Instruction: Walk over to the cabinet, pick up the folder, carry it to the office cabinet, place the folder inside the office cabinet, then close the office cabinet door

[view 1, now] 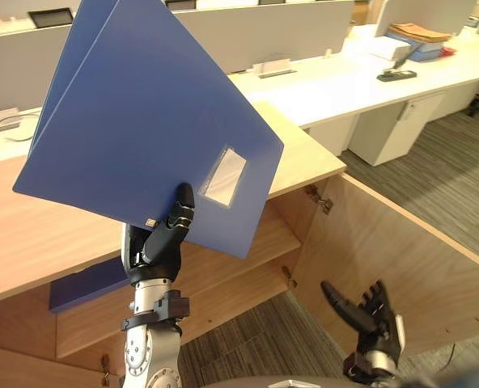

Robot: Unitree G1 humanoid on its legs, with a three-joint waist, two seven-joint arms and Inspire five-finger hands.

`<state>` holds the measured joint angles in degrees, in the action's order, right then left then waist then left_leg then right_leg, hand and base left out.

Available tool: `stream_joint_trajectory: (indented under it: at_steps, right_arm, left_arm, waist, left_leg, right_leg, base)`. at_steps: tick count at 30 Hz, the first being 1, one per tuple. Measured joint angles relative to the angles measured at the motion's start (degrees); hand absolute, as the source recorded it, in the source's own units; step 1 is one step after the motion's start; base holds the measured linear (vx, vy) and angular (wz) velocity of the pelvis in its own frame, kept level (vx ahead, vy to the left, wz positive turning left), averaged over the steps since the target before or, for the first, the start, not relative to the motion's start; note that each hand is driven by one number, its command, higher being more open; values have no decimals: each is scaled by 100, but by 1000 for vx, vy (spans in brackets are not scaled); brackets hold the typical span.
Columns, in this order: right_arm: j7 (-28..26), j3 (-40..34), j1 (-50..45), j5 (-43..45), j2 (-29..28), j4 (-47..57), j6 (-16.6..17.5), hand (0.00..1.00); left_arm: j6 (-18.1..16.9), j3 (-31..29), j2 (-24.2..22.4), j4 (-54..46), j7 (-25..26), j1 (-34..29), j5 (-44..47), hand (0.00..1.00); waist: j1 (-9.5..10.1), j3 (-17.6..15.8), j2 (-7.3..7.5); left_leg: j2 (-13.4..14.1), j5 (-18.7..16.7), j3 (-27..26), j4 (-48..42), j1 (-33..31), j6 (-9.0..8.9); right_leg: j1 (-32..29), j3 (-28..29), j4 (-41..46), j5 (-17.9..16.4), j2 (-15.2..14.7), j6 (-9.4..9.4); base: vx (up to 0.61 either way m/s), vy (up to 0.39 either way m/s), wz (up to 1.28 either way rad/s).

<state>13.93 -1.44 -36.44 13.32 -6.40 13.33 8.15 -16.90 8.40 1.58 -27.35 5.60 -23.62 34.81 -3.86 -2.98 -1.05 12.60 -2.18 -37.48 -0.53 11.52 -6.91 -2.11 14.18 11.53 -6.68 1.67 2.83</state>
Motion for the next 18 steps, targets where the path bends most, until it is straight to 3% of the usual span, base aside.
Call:
stream_joint_trajectory:
  at_steps: [7,10,15,18]
  right_arm:
    - [129,683,-107,-675,100,1532,18,100]
    - [73,724,15,-705,445,2052,18,100]
    - [-178,-64,1372,-554,1309,2692,305,100]
    - [-320,-302,2446,-112,1822,2747,760,100]
  left_arm:
    - [11,-23,7,2,4,8,57,0]
    - [28,-32,70,60,-24,20,52,0]
    - [135,-91,560,564,-412,403,40,0]
    - [261,-79,806,890,-701,799,-83,0]
  waist:
    - [3,-17,-85]
    - [16,-1,-143]
    - [41,139,-217]
    - [44,194,-234]
  left_leg:
    - [125,-41,-147,-116,42,-30]
    - [122,-58,-148,-148,32,-25]
    - [97,-59,-104,-154,-37,-20]
    - [69,-41,-9,-150,-80,7]
  right_leg:
    - [-89,111,119,-16,134,26]
    - [-95,122,124,-17,128,27]
    - [-111,120,113,18,107,73]
    - [-78,54,56,63,60,123]
  base:
    - [-15,-80,-14]
    - [-36,-49,-1]
    - [-30,-24,3]
    - [-42,-17,14]
